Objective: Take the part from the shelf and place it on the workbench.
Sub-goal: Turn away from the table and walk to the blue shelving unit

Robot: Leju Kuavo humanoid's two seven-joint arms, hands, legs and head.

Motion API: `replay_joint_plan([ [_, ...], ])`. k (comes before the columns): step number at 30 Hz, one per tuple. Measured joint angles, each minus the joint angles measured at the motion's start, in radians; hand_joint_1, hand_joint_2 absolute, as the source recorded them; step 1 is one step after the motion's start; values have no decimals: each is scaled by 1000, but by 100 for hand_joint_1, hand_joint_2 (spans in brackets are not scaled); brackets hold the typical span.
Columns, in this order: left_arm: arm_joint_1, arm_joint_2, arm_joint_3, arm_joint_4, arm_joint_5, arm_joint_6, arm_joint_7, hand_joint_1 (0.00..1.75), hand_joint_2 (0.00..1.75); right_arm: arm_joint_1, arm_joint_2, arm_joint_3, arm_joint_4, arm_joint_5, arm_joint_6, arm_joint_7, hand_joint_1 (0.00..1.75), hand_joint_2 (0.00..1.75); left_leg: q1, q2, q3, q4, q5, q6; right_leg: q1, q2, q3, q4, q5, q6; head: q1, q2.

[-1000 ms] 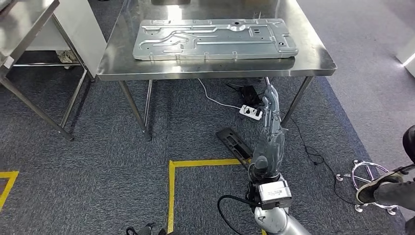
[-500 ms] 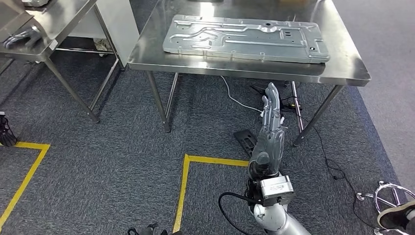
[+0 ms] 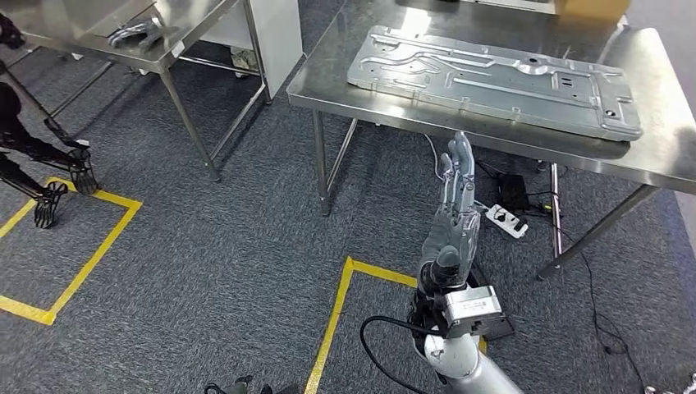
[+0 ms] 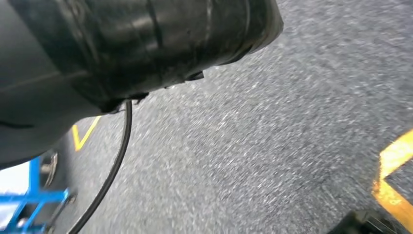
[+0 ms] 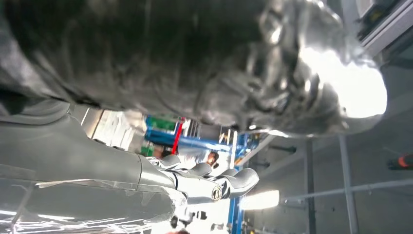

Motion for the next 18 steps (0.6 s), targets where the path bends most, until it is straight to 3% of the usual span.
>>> replay_joint_plan([
  [1, 0, 0, 0, 0, 2, -1, 4, 0, 0, -2, 2, 0, 2, -6, 5, -2, 0, 0, 2, -10, -7, 2, 2, -7, 0, 14, 7, -19, -1, -2, 0, 0],
  [2, 2, 1, 0, 0, 5, -3, 5, 0, 0, -4, 5, 0, 5, -11, 11, -5, 0, 0, 3, -21, -13, 2, 6, -14, 2, 13, 7, -23, -1, -3, 0, 0],
  [3, 6, 4, 0, 1, 7, -4, 1, 0, 0, -6, 8, 1, 7, -15, 16, -9, 0, 0, 5, -31, -18, -1, 10, -21, 1, 2, 6, -26, 1, -7, 0, 0],
  [4, 12, 7, 0, 2, 10, -4, -6, 0, 0, -9, 13, 1, 10, -18, 21, -14, 0, 0, 4, -26, -22, 1, 8, -27, 0, -10, 8, -32, 4, -12, 0, 0],
  [6, 19, 16, 0, 4, 12, -5, -25, 0, 0, -14, 23, 4, 15, -20, 26, -22, 0, 0, 1, 21, -45, 47, -23, -38, -4, -37, 12, -44, 11, -25, -8, 0],
  [8, 20, 22, 0, 4, 12, -6, -35, 0, 0, -15, 28, 7, 20, -20, 27, -26, 0, 0, 3, 74, -97, 161, -84, -49, 1, -69, 12, -47, 13, -32, -15, 0],
  [10, 23, 27, 0, 4, 12, -8, -36, 0, 0, -15, 30, 11, 27, -21, 27, -27, 0, 0, 7, 88, -136, 248, -113, -57, 4, -102, 10, -45, 11, -34, -16, 0],
  [11, 25, 29, 0, 4, 11, -10, -35, 0, 0, -16, 30, 14, 30, -21, 27, -28, 0, 0, 8, 91, -131, 243, -101, -59, 4, -116, 9, -43, 10, -34, -16, 0],
  [12, 27, 32, 0, 5, 9, -13, -34, 0, 0, -18, 32, 16, 33, -22, 28, -28, 0, 0, 8, 97, -106, 200, -74, -60, 4, -129, 9, -41, 9, -33, -16, 0],
  [15, 21, 41, 0, 5, 2, -23, -28, 0, 0, -29, 41, 19, 40, -29, 27, -31, 0, 0, 2, 145, -7, 20, -9, -50, 8, -161, 8, -34, 2, -24, -15, 0],
  [16, 17, 44, 0, 5, 1, -26, -27, 0, 0, -33, 43, 19, 41, -31, 27, -32, 0, 0, -2, 154, 3, -4, -5, -43, 10, -168, 9, -33, 2, -20, -15, 0],
  [18, 13, 51, 0, 6, 1, -33, -26, 0, 0, -40, 47, 20, 44, -36, 27, -34, 0, 0, -5, 141, 0, -9, -2, -29, 13, -183, 12, -35, 3, -11, -14, 0],
])
